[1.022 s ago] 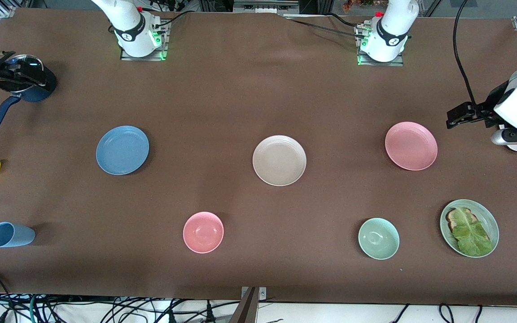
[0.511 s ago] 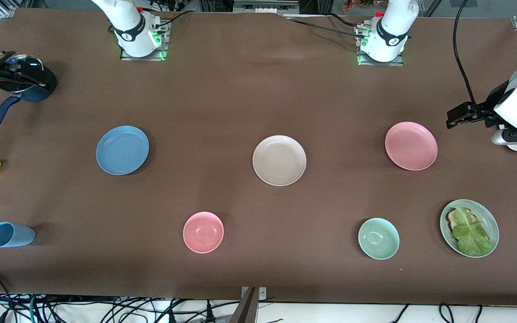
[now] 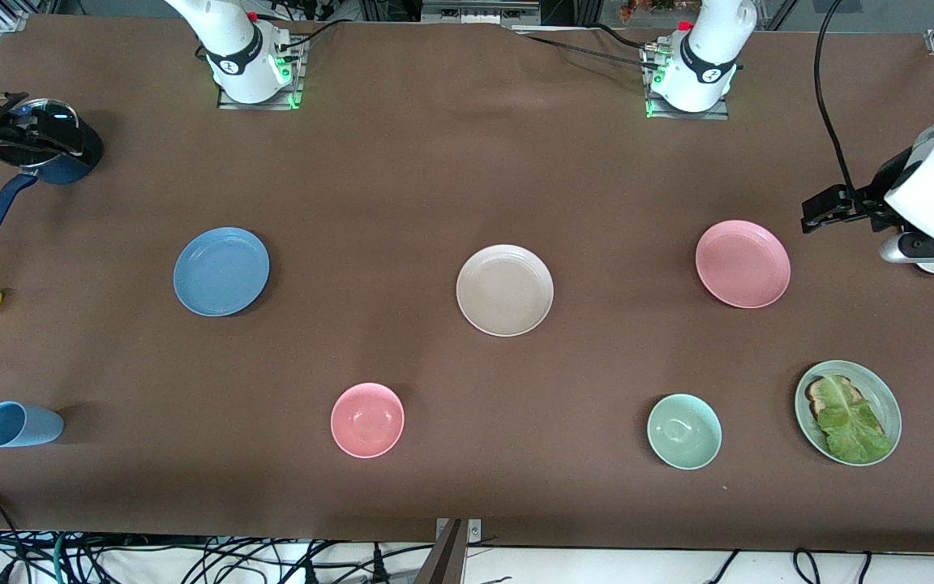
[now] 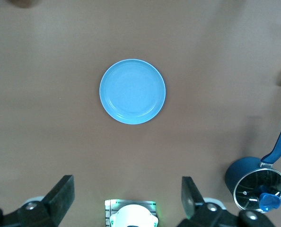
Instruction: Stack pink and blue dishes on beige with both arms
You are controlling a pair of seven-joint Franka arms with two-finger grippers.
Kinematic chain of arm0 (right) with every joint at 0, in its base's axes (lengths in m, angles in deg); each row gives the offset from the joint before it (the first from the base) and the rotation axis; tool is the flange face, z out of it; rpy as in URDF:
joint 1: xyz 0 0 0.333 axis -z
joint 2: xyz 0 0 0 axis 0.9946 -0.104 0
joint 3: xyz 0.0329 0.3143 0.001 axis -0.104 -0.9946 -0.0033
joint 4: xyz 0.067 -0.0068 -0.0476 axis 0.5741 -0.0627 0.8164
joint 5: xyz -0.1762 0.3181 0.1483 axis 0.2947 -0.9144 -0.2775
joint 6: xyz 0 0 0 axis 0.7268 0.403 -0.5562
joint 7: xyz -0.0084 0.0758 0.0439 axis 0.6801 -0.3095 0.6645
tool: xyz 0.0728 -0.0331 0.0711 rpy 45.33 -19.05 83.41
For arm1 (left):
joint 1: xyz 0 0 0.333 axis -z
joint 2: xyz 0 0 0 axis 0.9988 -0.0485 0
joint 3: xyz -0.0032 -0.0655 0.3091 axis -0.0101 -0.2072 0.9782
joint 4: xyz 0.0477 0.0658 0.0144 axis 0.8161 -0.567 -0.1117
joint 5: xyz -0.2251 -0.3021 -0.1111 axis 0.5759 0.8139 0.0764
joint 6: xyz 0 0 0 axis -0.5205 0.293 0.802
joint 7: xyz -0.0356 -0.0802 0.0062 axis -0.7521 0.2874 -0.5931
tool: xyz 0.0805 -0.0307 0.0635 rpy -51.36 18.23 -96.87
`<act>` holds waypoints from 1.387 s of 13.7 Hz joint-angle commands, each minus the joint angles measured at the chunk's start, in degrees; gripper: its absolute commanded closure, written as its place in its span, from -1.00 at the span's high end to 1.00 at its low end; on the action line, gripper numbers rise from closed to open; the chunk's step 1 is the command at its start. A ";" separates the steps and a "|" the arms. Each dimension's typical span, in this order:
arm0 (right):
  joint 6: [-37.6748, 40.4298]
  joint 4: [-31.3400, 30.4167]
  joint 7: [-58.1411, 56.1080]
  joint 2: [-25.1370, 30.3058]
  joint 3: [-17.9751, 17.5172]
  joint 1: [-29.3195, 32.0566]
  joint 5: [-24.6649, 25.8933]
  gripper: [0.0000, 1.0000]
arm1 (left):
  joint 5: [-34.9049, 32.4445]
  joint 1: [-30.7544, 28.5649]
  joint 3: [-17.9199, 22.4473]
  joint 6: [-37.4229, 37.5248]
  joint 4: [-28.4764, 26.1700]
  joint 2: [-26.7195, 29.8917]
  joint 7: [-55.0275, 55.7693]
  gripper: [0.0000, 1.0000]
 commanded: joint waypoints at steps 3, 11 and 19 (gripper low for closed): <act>0.05 -0.18 -0.32 0.72 -0.19 0.28 -0.85 1.00 | 0.73 -0.22 0.18 1.14 1.59 -6.48 0.44 1.00; 0.13 -0.18 -0.41 0.63 -0.11 0.28 -0.85 1.00 | 1.44 -5.13 0.27 -4.82 0.01 -13.60 -2.71 1.00; 0.13 -0.18 -0.41 0.55 -0.02 0.28 -0.85 1.00 | 9.00 -8.84 2.46 -23.60 -21.58 -5.10 -19.06 1.00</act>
